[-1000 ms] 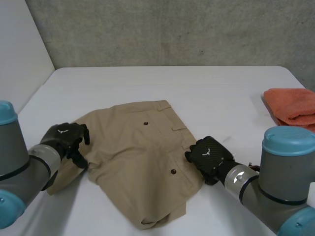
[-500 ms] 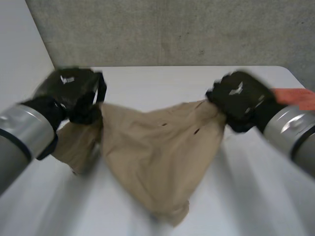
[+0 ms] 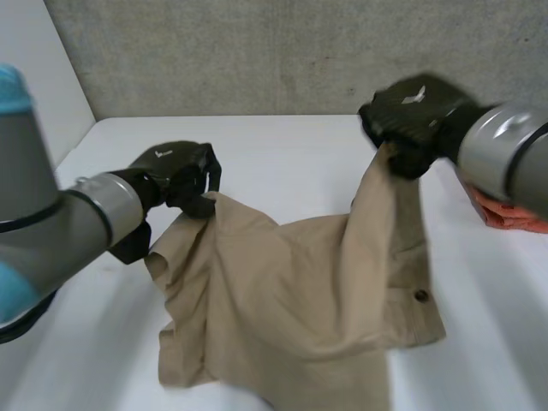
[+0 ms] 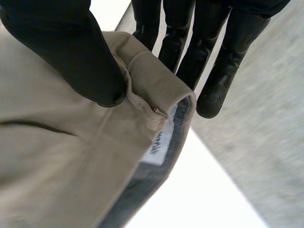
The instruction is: Fold the laundry.
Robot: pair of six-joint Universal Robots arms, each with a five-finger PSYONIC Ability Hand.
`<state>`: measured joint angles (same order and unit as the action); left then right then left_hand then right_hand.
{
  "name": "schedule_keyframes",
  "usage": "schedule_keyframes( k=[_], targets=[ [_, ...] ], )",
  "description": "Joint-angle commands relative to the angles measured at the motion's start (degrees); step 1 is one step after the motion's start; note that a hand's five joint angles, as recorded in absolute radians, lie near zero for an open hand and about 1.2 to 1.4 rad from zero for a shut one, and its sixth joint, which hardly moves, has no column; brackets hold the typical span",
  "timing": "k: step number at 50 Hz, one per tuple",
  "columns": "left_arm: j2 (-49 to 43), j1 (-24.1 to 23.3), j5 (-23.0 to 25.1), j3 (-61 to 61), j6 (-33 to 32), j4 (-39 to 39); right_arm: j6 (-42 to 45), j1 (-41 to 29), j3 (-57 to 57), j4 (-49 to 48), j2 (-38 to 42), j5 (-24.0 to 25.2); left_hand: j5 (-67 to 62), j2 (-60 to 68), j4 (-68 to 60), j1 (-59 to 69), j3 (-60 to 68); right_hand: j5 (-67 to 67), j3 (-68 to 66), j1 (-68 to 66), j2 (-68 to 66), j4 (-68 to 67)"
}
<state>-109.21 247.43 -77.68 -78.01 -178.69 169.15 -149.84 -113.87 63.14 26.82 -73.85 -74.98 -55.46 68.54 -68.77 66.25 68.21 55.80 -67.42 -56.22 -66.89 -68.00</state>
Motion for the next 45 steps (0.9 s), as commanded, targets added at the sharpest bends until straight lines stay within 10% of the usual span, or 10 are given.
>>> schedule_keyframes(
  k=[1,7,13,29,45],
  targets=[
    [-13.8,3.2,-3.3,6.6,-4.5,10.3,-7.8,-3.4,-0.4,-5.7,10.3,-2.5,-5.2,2.1,-1.9,4.4,2.5,14.2,-12.6,-23.8,-13.1,-12.0],
    [-15.5,3.2,-7.4,8.0,-8.5,14.7,-13.2,-5.4,0.4,-12.0,13.5,-6.8,39.7,-42.8,43.0,-40.5,-42.4,14.2,-12.6,-23.8,-13.1,-12.0],
    [-7.4,-1.2,-9.2,1.2,-8.3,13.5,-16.7,-5.6,2.5,-19.3,14.4,-11.5,50.2,-53.3,53.5,-51.0,-52.9,14.2,-12.6,-23.8,-13.1,-12.0],
    [3.6,-15.6,-9.7,-13.6,1.8,3.1,-16.7,-4.8,7.2,-22.7,16.8,-15.7,45.7,-48.7,49.0,-46.5,-48.4,14.2,-12.6,-23.8,-13.1,-12.0],
    [-7.9,-18.3,-9.3,-11.6,1.2,13.5,-16.3,-4.7,13.9,-25.0,12.9,-15.0,29.2,-32.3,32.5,-30.0,-31.9,14.2,-12.6,-23.8,-13.1,-12.0]
  ],
)
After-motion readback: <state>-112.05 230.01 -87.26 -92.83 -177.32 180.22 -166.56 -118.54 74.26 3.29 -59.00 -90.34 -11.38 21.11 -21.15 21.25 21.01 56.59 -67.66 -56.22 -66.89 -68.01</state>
